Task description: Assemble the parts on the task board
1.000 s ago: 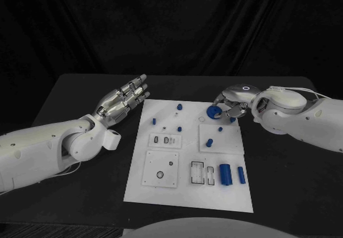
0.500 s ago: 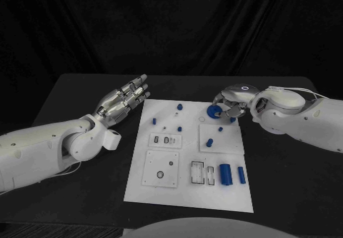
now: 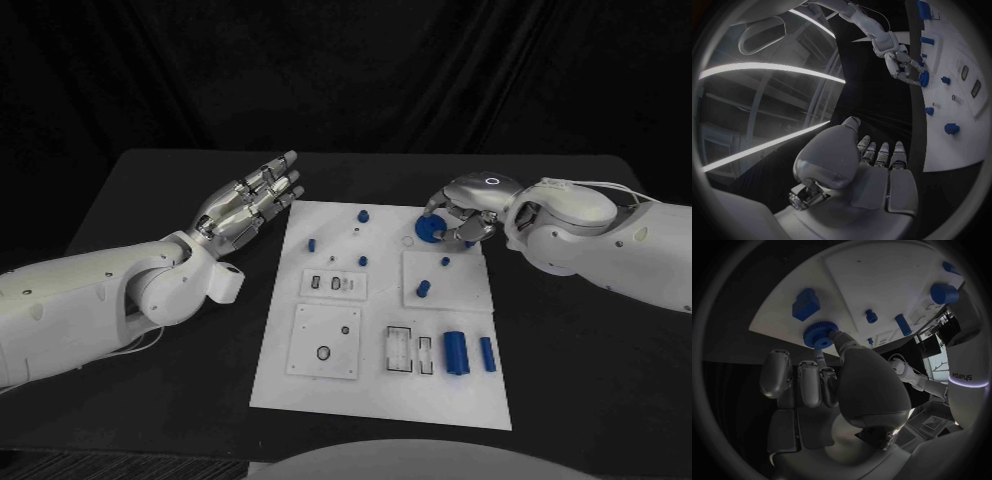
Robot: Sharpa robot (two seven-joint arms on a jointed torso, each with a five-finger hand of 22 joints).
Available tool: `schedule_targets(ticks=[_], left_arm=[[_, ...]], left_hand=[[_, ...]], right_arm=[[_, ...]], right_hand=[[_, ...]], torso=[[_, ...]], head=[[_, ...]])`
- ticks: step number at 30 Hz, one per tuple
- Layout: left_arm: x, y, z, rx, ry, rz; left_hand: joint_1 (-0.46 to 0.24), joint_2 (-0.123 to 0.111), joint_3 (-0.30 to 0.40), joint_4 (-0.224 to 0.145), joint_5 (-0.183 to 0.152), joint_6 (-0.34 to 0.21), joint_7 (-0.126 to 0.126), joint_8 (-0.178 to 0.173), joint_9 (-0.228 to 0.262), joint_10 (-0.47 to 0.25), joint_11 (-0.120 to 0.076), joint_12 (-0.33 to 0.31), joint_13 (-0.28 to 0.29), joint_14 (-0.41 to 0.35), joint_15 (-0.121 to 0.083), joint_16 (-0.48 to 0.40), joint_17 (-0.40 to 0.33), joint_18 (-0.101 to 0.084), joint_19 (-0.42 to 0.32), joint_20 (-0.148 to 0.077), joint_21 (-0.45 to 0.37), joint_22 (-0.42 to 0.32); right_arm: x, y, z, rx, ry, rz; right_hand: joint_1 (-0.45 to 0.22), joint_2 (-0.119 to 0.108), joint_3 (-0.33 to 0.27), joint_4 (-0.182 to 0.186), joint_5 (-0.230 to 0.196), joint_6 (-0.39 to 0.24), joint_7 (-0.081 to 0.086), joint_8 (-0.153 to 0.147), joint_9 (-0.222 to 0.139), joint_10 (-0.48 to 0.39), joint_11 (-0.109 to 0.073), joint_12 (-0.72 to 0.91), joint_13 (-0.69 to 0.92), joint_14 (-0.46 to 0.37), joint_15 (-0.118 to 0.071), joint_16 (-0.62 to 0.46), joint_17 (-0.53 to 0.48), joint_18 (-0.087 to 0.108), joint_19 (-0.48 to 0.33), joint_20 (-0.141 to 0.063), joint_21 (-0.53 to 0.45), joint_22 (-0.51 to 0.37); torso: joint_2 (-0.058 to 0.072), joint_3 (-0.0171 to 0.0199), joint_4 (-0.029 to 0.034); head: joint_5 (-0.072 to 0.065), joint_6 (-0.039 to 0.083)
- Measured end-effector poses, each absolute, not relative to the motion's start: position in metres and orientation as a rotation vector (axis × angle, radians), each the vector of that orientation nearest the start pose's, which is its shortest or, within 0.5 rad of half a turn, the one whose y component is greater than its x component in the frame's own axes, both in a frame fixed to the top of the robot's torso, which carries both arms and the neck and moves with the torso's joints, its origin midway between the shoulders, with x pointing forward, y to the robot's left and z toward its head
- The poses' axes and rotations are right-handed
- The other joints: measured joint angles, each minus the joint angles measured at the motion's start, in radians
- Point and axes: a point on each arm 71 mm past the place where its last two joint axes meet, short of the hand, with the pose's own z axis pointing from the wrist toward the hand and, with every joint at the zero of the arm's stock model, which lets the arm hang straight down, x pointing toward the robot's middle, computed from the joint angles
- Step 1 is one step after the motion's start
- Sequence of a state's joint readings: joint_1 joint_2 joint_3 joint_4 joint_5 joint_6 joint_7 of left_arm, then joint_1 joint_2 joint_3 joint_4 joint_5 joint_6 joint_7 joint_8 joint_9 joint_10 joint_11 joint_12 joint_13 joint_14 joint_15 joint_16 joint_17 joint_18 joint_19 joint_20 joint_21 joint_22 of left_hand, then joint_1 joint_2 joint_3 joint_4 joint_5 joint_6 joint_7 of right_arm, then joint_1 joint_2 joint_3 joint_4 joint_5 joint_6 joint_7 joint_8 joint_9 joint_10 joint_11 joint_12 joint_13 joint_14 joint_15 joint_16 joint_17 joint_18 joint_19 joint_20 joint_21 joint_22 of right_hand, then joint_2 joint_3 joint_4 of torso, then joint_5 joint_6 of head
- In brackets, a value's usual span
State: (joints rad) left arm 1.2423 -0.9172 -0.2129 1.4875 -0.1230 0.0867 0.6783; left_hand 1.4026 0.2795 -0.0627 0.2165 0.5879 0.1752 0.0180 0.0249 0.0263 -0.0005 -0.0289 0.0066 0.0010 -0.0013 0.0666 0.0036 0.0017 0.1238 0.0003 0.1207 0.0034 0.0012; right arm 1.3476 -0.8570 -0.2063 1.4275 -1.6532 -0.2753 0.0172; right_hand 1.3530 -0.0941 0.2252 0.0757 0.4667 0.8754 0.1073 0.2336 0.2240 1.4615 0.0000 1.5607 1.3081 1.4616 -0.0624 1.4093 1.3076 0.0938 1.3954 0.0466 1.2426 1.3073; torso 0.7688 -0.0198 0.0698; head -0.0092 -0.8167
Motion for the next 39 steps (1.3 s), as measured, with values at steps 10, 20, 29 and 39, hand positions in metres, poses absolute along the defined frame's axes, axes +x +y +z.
schedule_targets(ticks=[10,20,29,39], left_arm=[[0.465,0.239,-0.199,-0.799,1.477,-1.887],[0.465,0.237,-0.199,-0.797,1.480,-1.895],[0.466,0.234,-0.200,-0.794,1.483,-1.900],[0.467,0.231,-0.200,-0.791,1.486,-1.907]], left_hand=[[0.000,0.000,0.003,0.000,0.000,0.000,0.000,0.000,0.000,0.000,0.003,0.000,0.000,0.002,0.002,0.000,-0.001,0.000,0.000,0.005,0.000,0.000],[0.000,0.000,0.012,-0.001,0.000,0.000,0.000,0.000,0.000,0.000,0.007,0.000,0.000,0.003,0.011,0.000,-0.001,0.000,-0.001,0.006,0.000,0.000],[0.000,0.000,0.015,-0.004,0.000,-0.002,0.002,0.000,0.000,0.000,0.007,0.000,0.000,0.001,0.013,0.000,-0.001,0.000,-0.001,0.006,0.000,0.000],[0.000,0.000,0.015,-0.004,0.000,-0.004,0.004,0.000,0.000,0.000,0.007,0.000,0.000,0.000,0.014,0.000,0.000,0.000,-0.001,0.006,0.000,0.000]], right_arm=[[0.498,-0.204,-0.163,-0.557,1.587,0.535],[0.497,-0.169,-0.157,-0.612,1.557,0.606],[0.501,-0.140,-0.157,-0.654,1.539,0.654],[0.508,-0.116,-0.158,-0.690,1.535,0.681]], right_hand=[[-0.008,0.008,0.004,0.004,-0.015,0.000,0.000,0.023,0.000,0.000,0.000,0.000,0.000,0.000,0.000,0.000,0.000,0.000,0.000,0.000,0.000,0.001],[-0.010,0.009,0.004,0.004,-0.016,0.000,0.000,0.023,0.000,0.000,0.000,0.000,0.000,0.000,0.000,0.000,0.000,0.000,0.000,0.000,0.000,0.001],[-0.010,0.009,0.004,0.004,-0.017,0.000,0.000,0.023,0.000,0.000,0.000,0.000,0.000,0.000,0.000,0.000,0.000,0.000,0.000,0.000,0.000,0.001],[-0.015,0.003,0.007,0.007,-0.027,-0.001,-0.001,0.037,0.000,0.004,0.004,0.000,-0.001,0.000,0.000,0.000,0.000,0.000,0.000,0.000,0.000,0.000]], torso=[[0.000,-0.0007,0.0000],[0.000,-0.0014,0.0005],[0.000,-0.0013,0.0010],[0.000,-0.0009,0.0016]], head=[[0.001,-0.003],[0.003,0.000],[0.000,0.001],[-0.005,0.000]])
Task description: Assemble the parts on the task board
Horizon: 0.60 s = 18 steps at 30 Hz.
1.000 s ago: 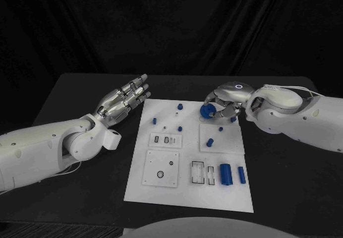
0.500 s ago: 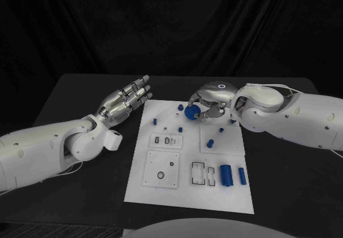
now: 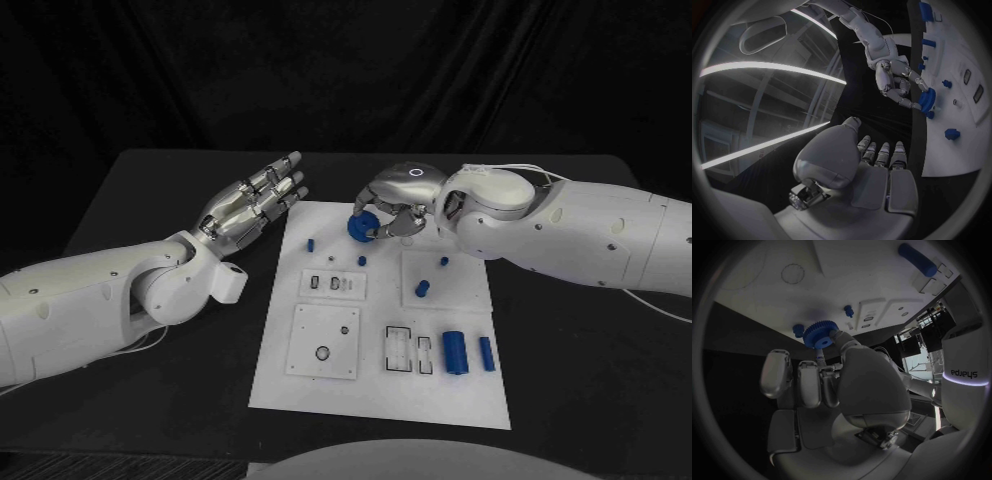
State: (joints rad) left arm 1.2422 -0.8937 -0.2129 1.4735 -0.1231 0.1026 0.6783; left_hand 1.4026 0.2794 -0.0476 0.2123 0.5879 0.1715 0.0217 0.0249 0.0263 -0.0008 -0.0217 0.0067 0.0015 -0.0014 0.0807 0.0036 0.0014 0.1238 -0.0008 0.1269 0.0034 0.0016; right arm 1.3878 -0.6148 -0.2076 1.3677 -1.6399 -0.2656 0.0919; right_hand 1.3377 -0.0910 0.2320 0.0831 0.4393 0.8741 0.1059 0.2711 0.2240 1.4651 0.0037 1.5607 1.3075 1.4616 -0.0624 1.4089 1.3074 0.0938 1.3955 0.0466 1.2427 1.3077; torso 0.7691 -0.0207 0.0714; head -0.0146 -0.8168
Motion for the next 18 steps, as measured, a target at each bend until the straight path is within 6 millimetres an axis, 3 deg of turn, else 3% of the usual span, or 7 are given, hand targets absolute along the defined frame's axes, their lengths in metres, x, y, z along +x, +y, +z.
schedule_targets(ticks=[10,13,16,17,18], left_arm=[[0.468,0.229,-0.201,-0.788,1.488,-1.911],[0.468,0.229,-0.201,-0.789,1.488,-1.911],[0.469,0.229,-0.201,-0.788,1.489,-1.911],[0.469,0.229,-0.201,-0.788,1.489,-1.912],[0.469,0.229,-0.201,-0.788,1.489,-1.913]], left_hand=[[0.000,0.000,0.003,0.003,0.000,0.000,0.000,0.000,0.000,0.000,0.000,0.000,0.000,0.000,0.000,0.000,0.000,0.000,0.000,0.000,0.000,0.000],[0.000,0.000,0.003,0.003,0.000,0.000,0.000,0.000,0.000,0.000,0.000,0.000,0.000,0.000,0.000,0.000,0.000,0.000,0.000,0.000,0.000,0.000],[0.000,0.000,0.006,0.000,0.000,0.000,0.000,0.000,0.000,0.000,0.000,0.000,0.000,0.000,0.000,0.000,0.000,0.000,0.000,0.000,0.000,0.000],[0.000,0.000,0.007,-0.001,0.000,0.000,0.000,0.000,0.000,0.000,0.000,0.000,0.000,0.000,0.000,0.000,0.000,0.000,0.000,0.000,0.000,0.000],[0.000,0.000,0.007,-0.001,0.000,0.000,0.000,0.000,0.000,0.000,0.000,0.000,0.000,0.000,0.000,0.000,0.000,0.000,0.000,0.000,0.000,0.000]], right_arm=[[0.517,-0.109,-0.160,-0.702,1.545,0.676],[0.518,-0.109,-0.161,-0.703,1.549,0.673],[0.519,-0.109,-0.161,-0.704,1.552,0.671],[0.520,-0.109,-0.162,-0.704,1.554,0.671],[0.520,-0.109,-0.162,-0.704,1.555,0.671]], right_hand=[[-0.003,-0.003,0.008,0.000,-0.008,-0.014,-0.006,0.015,0.000,0.000,0.000,-0.009,0.000,0.000,0.000,-0.013,0.000,0.000,-0.004,0.004,-0.013,-0.003],[-0.003,-0.003,0.014,0.000,-0.014,-0.037,0.001,0.029,0.001,0.000,0.000,-0.015,0.000,0.004,0.004,-0.020,0.000,0.000,-0.006,0.006,-0.024,-0.009],[-0.004,-0.005,0.020,0.002,-0.014,-0.052,0.002,0.022,0.004,0.000,0.000,-0.023,0.000,0.003,0.004,-0.028,0.000,0.000,-0.012,0.006,-0.034,-0.014],[-0.008,-0.008,0.024,0.004,-0.014,-0.062,0.002,0.010,0.063,0.000,0.000,-0.026,0.000,0.004,0.004,-0.032,0.000,0.000,-0.013,0.005,-0.039,-0.016],[-0.008,-0.008,0.024,0.004,-0.014,-0.068,0.001,0.002,0.087,0.000,0.000,-0.026,0.000,0.003,0.003,-0.033,0.000,0.000,-0.014,0.007,-0.040,-0.017]], torso=[[0.000,0.0001,-0.0004],[0.000,0.0003,-0.0004],[0.000,0.0005,-0.0004],[0.000,0.0006,-0.0003],[0.000,0.0007,0.0000]], head=[[0.001,-0.001],[0.001,-0.001],[0.001,-0.001],[0.000,-0.002],[0.000,-0.002]])
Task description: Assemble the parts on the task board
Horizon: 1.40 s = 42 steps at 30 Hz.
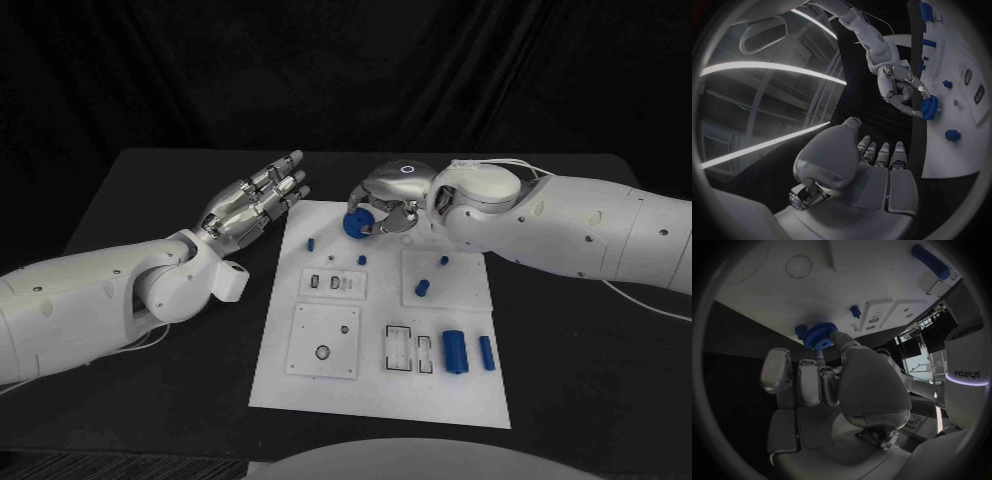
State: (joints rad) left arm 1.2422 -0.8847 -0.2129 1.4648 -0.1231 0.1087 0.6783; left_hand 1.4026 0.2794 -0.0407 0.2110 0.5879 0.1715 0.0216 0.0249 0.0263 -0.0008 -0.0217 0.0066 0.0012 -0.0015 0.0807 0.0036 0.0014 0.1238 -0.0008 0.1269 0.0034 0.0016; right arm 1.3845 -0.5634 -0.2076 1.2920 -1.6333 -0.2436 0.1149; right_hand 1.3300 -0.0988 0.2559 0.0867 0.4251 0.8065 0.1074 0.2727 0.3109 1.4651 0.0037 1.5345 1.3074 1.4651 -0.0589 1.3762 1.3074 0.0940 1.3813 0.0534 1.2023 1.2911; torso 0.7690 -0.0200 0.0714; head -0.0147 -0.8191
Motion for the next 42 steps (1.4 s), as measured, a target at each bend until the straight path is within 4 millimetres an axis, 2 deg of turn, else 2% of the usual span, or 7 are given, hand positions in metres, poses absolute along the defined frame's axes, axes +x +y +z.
schedule_targets(ticks=[5,23,26,29,31,38,42], left_arm=[[0.4691,0.2284,-0.2008,-0.787,1.490,-1.914],[0.4691,0.2274,-0.2009,-0.786,1.492,-1.918],[0.4691,0.2274,-0.2009,-0.786,1.492,-1.918],[0.4691,0.2274,-0.2009,-0.786,1.492,-1.919],[0.4691,0.2274,-0.2009,-0.786,1.492,-1.919],[0.4690,0.2274,-0.2009,-0.786,1.492,-1.919],[0.4690,0.2275,-0.2009,-0.786,1.492,-1.919]], left_hand=[[0.000,0.000,0.000,0.000,0.000,0.000,0.000,0.000,0.000,0.000,0.000,0.000,0.000,0.000,0.000,0.000,-0.001,0.000,0.000,0.000,0.000,0.000],[0.000,0.000,0.008,-0.003,0.000,0.004,0.004,0.000,0.000,0.000,0.007,0.000,0.000,0.004,0.004,0.000,0.000,0.000,0.000,0.000,0.000,-0.001],[0.000,0.000,0.008,-0.003,0.000,0.000,0.007,0.000,0.000,0.000,0.007,0.000,0.000,0.004,0.004,0.000,0.000,0.000,0.000,0.000,0.000,-0.001],[0.000,0.000,0.012,-0.007,0.000,0.000,0.007,0.000,0.000,0.000,0.007,0.000,0.000,0.004,0.004,0.000,0.000,0.000,0.000,0.000,0.000,-0.001],[0.000,0.000,0.012,-0.007,0.000,0.000,0.007,0.000,0.000,0.000,0.007,0.000,0.000,0.004,0.004,0.000,0.000,0.000,0.000,0.000,0.000,-0.001],[0.000,0.000,0.019,-0.014,0.000,0.000,0.007,0.000,0.000,-0.001,0.007,0.000,0.000,0.004,0.004,0.000,0.000,0.000,0.000,0.000,0.000,-0.001],[0.000,0.000,0.024,-0.013,0.000,0.000,0.007,0.000,0.000,0.002,0.009,0.000,0.000,0.004,0.004,0.000,0.000,0.000,0.000,0.000,0.000,-0.001]], right_arm=[[0.5193,-0.1076,-0.1631,-0.709,1.562,0.675],[0.5162,-0.1042,-0.1655,-0.724,1.575,0.690],[0.5161,-0.1043,-0.1658,-0.725,1.578,0.689],[0.5163,-0.1047,-0.1661,-0.725,1.582,0.688],[0.5166,-0.1051,-0.1662,-0.724,1.584,0.686],[0.5169,-0.1059,-0.1667,-0.724,1.592,0.681],[0.5170,-0.1065,-0.1669,-0.723,1.594,0.679]], right_hand=[[-0.004,-0.004,0.011,0.003,-0.012,-0.019,0.001,-0.030,0.008,0.000,0.000,-0.005,0.000,0.000,0.000,-0.005,0.000,0.000,-0.002,0.002,-0.007,-0.002],[-0.016,-0.005,0.015,0.007,-0.021,-0.026,0.000,-0.048,-0.006,0.000,0.000,-0.015,0.001,0.000,0.000,-0.014,0.000,0.000,-0.009,0.002,-0.022,-0.008],[-0.024,-0.002,0.015,0.007,-0.067,-0.097,-0.005,-0.105,-0.035,0.000,0.000,-0.025,0.001,0.000,0.000,-0.020,-0.001,0.000,-0.017,-0.001,-0.035,-0.011],[-0.024,-0.002,0.017,0.004,-0.098,-0.270,-0.014,-0.181,-0.110,0.000,0.000,-0.025,0.001,0.000,0.000,-0.024,-0.001,0.000,-0.018,0.000,-0.041,-0.011],[-0.024,-0.002,0.017,0.004,-0.102,-0.334,-0.019,-0.204,-0.139,0.000,0.000,-0.031,0.001,0.000,0.000,-0.025,-0.003,0.000,-0.018,0.000,-0.045,-0.011],[-0.024,-0.002,0.017,0.004,-0.102,-0.344,-0.021,-0.208,-0.146,0.000,0.000,-0.036,0.000,0.000,0.000,-0.036,-0.013,0.000,-0.022,-0.003,-0.055,-0.016],[-0.019,0.002,0.019,-0.003,-0.101,-0.305,-0.019,-0.208,-0.141,0.000,0.000,-0.040,0.000,0.000,0.000,-0.037,-0.014,0.000,-0.022,-0.003,-0.058,-0.018]], torso=[[0.000,0.0005,0.0003],[0.000,0.0002,-0.0021],[-0.001,0.0000,-0.0021],[-0.001,0.0000,-0.0025],[-0.001,0.0000,-0.0026],[-0.001,-0.0002,-0.0027],[-0.001,-0.0006,-0.0027]], head=[[-0.001,-0.001],[0.001,-0.002],[0.000,-0.003],[0.000,-0.004],[0.001,-0.005],[0.001,-0.007],[0.001,-0.007]])
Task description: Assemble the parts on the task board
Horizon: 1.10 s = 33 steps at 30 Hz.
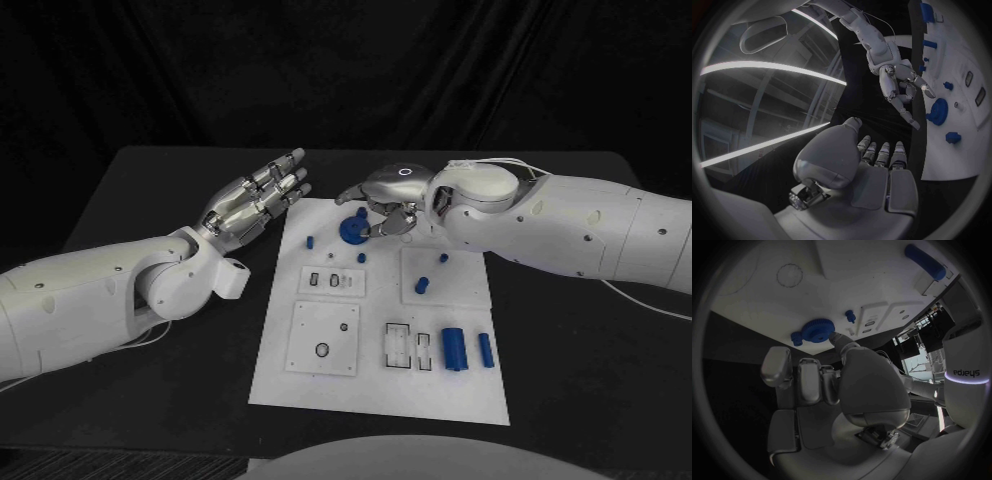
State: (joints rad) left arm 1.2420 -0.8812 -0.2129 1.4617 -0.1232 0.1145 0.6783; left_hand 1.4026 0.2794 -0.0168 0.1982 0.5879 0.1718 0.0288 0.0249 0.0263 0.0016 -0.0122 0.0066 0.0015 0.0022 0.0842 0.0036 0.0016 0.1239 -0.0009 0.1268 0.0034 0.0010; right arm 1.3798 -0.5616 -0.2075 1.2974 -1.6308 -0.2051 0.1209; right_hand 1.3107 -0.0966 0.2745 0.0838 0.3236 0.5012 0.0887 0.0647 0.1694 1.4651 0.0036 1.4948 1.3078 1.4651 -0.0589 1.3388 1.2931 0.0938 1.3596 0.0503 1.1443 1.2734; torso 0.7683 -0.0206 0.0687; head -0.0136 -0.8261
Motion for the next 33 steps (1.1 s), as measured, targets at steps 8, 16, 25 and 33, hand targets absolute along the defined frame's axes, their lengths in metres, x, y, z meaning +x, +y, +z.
schedule_targets(ticks=[8,16,25,33], left_arm=[[0.469,0.228,-0.201,-0.786,1.492,-1.919],[0.468,0.232,-0.201,-0.790,1.490,-1.912],[0.467,0.238,-0.201,-0.796,1.486,-1.902],[0.467,0.238,-0.201,-0.796,1.485,-1.901]], left_hand=[[0.000,0.000,0.007,-0.007,0.000,0.000,0.000,0.000,0.000,0.000,0.000,0.000,0.000,0.000,0.000,0.000,0.000,0.000,0.000,0.000,0.000,0.000],[0.000,0.000,0.009,-0.009,0.000,0.003,0.002,0.000,0.000,0.000,0.000,0.000,0.000,0.000,0.000,0.000,-0.001,0.000,0.000,0.000,0.000,0.000],[0.000,0.000,0.012,-0.012,0.000,0.004,0.004,0.000,0.001,0.000,0.000,0.000,0.000,0.000,0.000,0.000,-0.001,0.000,0.000,0.000,0.000,0.000],[0.000,0.000,0.018,-0.012,0.000,0.004,0.004,0.000,0.001,0.000,0.000,0.000,-0.001,0.000,0.000,0.000,-0.001,0.000,0.000,0.000,0.000,0.000]], right_arm=[[0.517,-0.109,-0.167,-0.720,1.599,0.674],[0.512,-0.128,-0.163,-0.699,1.590,0.669],[0.493,-0.192,-0.120,-0.621,1.511,0.619],[0.477,-0.250,-0.120,-0.504,1.534,0.543]], right_hand=[[0.002,0.002,0.005,-0.005,0.006,0.121,0.004,0.025,0.023,0.000,0.000,0.000,0.000,0.000,0.000,-0.006,-0.003,0.000,0.000,0.000,-0.012,0.000],[-0.014,0.007,-0.017,0.017,-0.081,0.226,0.011,0.043,0.026,0.000,0.000,-0.004,0.000,0.000,0.000,-0.006,-0.001,0.000,0.000,0.000,-0.012,0.005],[-0.030,0.015,-0.046,0.041,-0.156,0.305,0.007,0.071,0.033,0.000,0.000,0.009,0.000,0.000,0.000,-0.006,0.004,0.000,0.011,-0.004,-0.012,0.020],[-0.033,0.011,-0.061,0.050,-0.181,0.327,0.007,0.076,0.040,0.000,0.000,0.009,0.000,0.000,0.000,-0.023,-0.006,0.000,0.011,-0.004,-0.012,0.021]], torso=[[0.000,0.0001,0.0002],[0.000,0.0009,0.0006],[0.000,0.0008,-0.0009],[-0.002,-0.0011,-0.0030]], head=[[-0.003,0.001],[-0.003,0.008],[0.001,0.001],[-0.005,-0.002]])
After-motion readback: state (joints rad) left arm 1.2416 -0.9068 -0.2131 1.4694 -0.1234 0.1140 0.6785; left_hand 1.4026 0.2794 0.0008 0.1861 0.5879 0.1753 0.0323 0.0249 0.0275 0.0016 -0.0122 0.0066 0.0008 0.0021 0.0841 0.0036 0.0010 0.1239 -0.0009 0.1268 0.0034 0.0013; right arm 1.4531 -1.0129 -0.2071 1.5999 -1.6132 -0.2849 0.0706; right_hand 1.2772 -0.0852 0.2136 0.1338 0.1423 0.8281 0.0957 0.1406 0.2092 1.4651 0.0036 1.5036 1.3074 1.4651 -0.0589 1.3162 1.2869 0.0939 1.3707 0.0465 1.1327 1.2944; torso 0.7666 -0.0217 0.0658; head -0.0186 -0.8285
